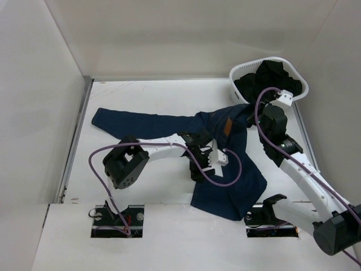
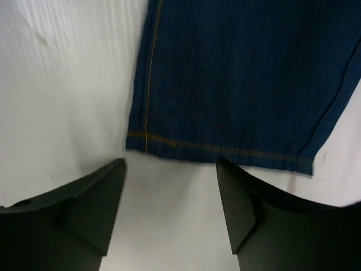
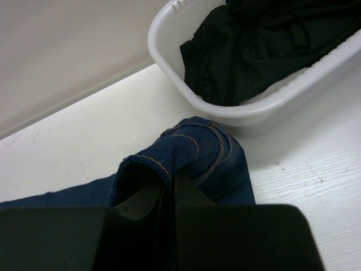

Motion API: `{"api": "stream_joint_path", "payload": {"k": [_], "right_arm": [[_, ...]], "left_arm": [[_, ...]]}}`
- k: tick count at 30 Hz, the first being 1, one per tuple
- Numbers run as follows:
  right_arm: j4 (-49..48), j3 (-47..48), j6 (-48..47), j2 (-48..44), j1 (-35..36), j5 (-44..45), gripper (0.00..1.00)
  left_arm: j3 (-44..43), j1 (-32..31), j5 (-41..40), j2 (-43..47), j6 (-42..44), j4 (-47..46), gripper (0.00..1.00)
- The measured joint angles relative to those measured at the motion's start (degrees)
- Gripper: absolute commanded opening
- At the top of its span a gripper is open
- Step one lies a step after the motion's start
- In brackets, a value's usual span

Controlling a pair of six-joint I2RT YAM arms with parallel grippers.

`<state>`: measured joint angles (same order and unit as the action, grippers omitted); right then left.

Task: Fold and stack the trousers
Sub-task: Flatten the trousers out

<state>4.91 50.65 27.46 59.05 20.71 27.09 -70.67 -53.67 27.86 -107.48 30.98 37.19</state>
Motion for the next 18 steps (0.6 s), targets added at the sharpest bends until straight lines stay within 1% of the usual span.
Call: {"api": "stream_joint_path", "payload": {"k": [3, 6, 7, 8, 9, 11, 12, 13, 14, 16, 18], "right_arm": [[0.04, -2.86, 0.31, -3.48, 0.0, -0.02, 0.05], [0.22, -4.28, 0.85, -5.18, 0.0, -0.09, 0.05], [0.22, -4.48, 0.87, -5.46, 0.0, -0.09, 0.05], [0.28, -4.7, 0.92, -5.84, 0.0, -0.11, 0.05], [0.26, -4.72, 0.92, -5.97, 0.0, -0.11, 0.05], [0.24, -4.72, 0.92, -6.12, 0.0, -0.13, 0.05], [0.24, -4.72, 0.94, -6.12, 0.0, -0.13, 0.05], [0.24, -4.72, 0.98, -6.1, 0.0, -0.13, 0.05], [0.24, -4.72, 1.03, -6.1, 0.0, -0.13, 0.05], [0.22, -4.72, 1.07, -6.1, 0.0, -0.13, 0.05], [0.24, -4.63, 1.07, -6.05, 0.0, -0.13, 0.05]], "left_arm": [[-1.53, -2.27, 0.66, -1.14, -3.48, -5.11, 0.65], [-3.65, -4.04, 0.72, -3.98, -6.08, -8.22, 0.63], [-4.15, -4.26, 0.74, -4.68, -6.67, -9.2, 0.61], [-4.46, -4.28, 0.79, -4.98, -7.13, -9.75, 0.55], [-4.7, -4.28, 0.83, -5.27, -7.54, -10.19, 0.45], [-4.94, -4.39, 0.5, -5.7, -8.0, -10.56, 0.17], [-5.18, -4.48, 0.17, -6.12, -8.13, -10.47, 0.07], [-5.38, -4.57, -0.15, -6.49, -7.87, -10.45, 0.02], [-5.49, -4.55, -0.48, -6.8, -7.5, -10.43, 0.0], [-4.11, -3.76, 0.22, -6.08, -7.28, -10.58, 0.0], [-0.52, -2.36, 0.39, -3.3, -6.49, -10.43, 0.0]]}}
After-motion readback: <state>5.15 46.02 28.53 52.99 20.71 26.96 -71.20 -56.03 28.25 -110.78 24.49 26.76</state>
